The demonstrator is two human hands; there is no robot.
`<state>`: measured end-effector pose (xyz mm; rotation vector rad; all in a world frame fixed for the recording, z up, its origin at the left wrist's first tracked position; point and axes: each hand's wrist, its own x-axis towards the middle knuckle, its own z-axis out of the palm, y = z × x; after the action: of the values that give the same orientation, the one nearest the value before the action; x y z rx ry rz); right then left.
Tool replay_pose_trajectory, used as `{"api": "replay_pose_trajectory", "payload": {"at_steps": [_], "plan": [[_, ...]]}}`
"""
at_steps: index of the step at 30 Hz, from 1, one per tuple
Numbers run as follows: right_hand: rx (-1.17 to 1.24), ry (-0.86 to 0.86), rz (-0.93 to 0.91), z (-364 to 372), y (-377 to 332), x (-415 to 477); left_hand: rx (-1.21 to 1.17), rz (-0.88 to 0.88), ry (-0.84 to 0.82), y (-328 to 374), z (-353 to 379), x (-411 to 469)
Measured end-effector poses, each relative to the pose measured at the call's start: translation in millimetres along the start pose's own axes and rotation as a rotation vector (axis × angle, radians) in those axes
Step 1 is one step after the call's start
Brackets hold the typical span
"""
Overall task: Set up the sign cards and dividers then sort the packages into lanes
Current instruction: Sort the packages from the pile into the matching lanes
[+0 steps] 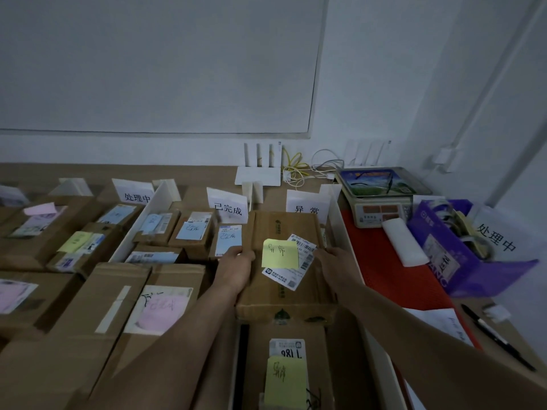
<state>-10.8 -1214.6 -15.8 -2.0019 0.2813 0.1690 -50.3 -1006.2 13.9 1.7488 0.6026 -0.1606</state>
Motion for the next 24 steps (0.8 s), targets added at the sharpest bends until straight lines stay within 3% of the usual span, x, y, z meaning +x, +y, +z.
{"api": "replay_pose_trajectory", "payload": {"at_steps": [10,15,24], "plan": [[0.022,-0.019,-0.008,5,0,-5,-0.031,0.002,-0.027,-4,-5,-1],[0.042,0.086,0.015,4,-1,-6,-0.046,0.047,-0.021,1,-8,-10],[0.041,0.093,-0.028,-10,9,-60,-0.027,0.077,0.056,-12,-15,-76]]}}
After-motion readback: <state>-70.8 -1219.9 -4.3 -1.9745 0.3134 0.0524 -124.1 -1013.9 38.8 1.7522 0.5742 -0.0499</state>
